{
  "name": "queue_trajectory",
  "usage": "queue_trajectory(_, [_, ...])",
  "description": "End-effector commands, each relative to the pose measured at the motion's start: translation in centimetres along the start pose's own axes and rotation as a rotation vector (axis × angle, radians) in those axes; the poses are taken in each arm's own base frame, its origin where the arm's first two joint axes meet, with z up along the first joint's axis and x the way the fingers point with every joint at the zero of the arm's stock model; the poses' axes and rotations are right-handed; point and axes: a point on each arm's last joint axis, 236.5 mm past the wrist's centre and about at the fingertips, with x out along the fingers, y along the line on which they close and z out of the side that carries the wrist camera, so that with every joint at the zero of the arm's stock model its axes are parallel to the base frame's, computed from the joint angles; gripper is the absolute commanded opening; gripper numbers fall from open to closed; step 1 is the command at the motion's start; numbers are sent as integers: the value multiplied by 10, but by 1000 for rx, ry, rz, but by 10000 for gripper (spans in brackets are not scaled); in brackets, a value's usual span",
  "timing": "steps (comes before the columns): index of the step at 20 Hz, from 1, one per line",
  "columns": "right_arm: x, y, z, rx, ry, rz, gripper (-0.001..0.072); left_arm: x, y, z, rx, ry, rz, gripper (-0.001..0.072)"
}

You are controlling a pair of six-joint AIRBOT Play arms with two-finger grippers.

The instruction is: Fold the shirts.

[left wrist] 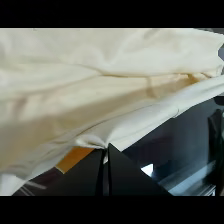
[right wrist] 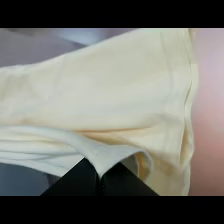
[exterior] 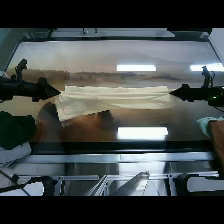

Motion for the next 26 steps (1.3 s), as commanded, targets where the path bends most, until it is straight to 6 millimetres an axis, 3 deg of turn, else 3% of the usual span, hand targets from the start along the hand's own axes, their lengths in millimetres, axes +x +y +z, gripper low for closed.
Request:
queue_trajectory(1, [27, -14, 18, -15, -57, -41, 24, 30, 9, 30, 23, 53, -15, 26])
queue_trajectory(5, [48, -35, 11, 15, -19, -43, 23, 59, 8, 53, 74, 114, -40, 21])
queue_trajectory(8, [58, -47, 2, 39, 6, -47, 23, 64, -8, 66, 150, 153, -61, 17])
queue_trajectory(11, [61, -50, -2, 38, 15, -46, 23, 68, -8, 86, 235, 136, 30, 18])
queue_trajectory(13, [61, -49, -2, 26, 16, -44, 24, 74, 0, 88, 241, 168, 84, 19])
queue_trajectory(16, [61, -48, -2, 24, 19, -41, 24, 87, 11, 69, 211, 256, 91, 18])
queue_trajectory(20, [60, -52, 1, -1, 8, -53, 24, 89, 64, 86, 201, 185, 248, 19])
queue_trajectory(23, [61, -51, 0, -2, 9, -51, 23, 89, 68, 94, 200, 150, 252, 20])
queue_trajectory(26, [61, -48, 4, 11, -5, -40, 23, 97, 57, 92, 240, 159, 232, 18])
